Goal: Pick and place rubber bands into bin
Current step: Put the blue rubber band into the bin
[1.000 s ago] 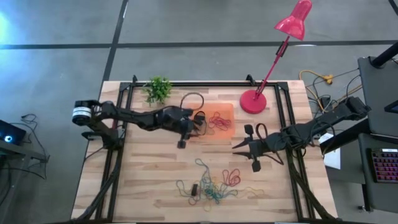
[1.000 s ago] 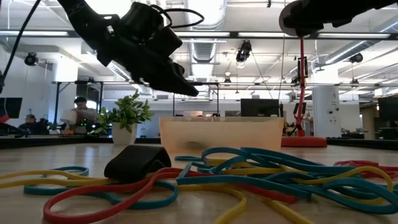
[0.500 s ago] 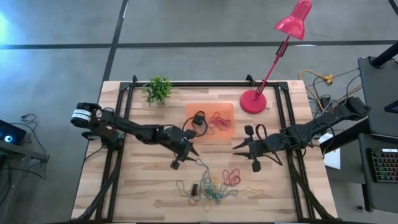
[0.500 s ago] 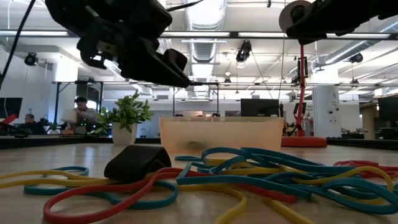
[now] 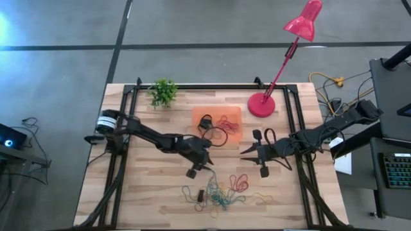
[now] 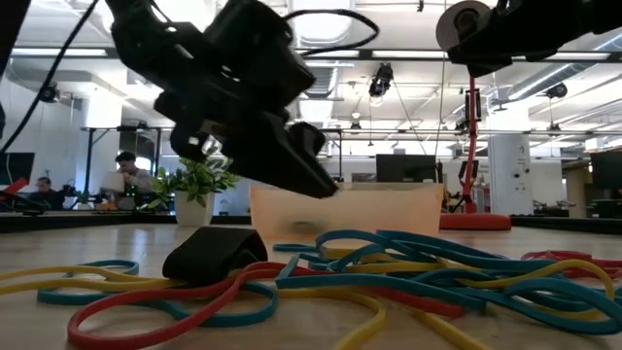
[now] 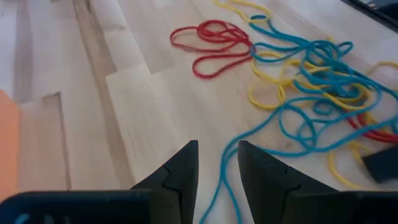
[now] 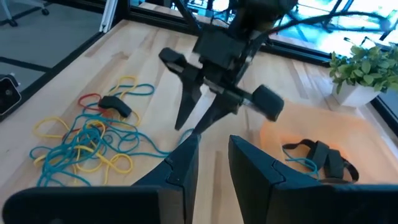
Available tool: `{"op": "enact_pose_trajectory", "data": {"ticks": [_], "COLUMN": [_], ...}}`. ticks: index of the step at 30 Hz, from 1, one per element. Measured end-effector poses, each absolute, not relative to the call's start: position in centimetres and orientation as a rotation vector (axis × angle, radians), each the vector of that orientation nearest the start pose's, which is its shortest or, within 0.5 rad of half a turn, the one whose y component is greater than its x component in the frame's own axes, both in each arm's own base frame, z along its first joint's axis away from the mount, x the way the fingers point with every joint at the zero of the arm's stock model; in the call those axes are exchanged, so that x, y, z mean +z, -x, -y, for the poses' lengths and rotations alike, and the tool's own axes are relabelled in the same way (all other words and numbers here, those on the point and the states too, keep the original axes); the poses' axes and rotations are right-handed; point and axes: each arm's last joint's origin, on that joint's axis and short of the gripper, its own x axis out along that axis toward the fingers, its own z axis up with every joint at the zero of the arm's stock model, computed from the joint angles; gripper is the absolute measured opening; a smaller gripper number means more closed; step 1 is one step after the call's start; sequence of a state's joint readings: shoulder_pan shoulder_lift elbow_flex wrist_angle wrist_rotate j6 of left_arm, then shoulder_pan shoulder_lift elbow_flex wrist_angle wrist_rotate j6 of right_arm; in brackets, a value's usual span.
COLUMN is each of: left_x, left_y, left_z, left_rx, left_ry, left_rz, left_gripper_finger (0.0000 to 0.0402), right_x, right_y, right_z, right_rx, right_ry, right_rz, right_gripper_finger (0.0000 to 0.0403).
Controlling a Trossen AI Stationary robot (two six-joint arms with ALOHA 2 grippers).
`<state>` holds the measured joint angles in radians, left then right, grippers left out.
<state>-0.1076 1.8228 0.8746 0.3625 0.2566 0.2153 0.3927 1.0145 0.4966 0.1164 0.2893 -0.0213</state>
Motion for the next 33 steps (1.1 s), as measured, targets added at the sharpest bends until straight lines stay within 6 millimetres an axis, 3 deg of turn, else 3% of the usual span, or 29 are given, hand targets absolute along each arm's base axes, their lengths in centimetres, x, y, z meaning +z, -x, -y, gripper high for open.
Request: {"op": "enact_pose_trajectory", "data": {"ticks": [11,33], "left_x": [12.8,12.2], "left_y": [-37.1,-36.5], "left_z": [5.1,5.5], "left_rx": [-0.436,-0.426], "left_ry": [-0.156,-0.131], "left_rz": [-0.645,-0.729], "left_gripper_finger": [0.0098,0.0098], "right_x": [21.9,21.9], "right_y": [-19.8,-19.8], "right_z": [-7.3,-7.3], "right_rx": [0.107,0.105], "right_ry": [0.158,0.148], "right_rz": [-0.384,-0.368], "right_gripper_finger": [0.0077,0.0077]}}
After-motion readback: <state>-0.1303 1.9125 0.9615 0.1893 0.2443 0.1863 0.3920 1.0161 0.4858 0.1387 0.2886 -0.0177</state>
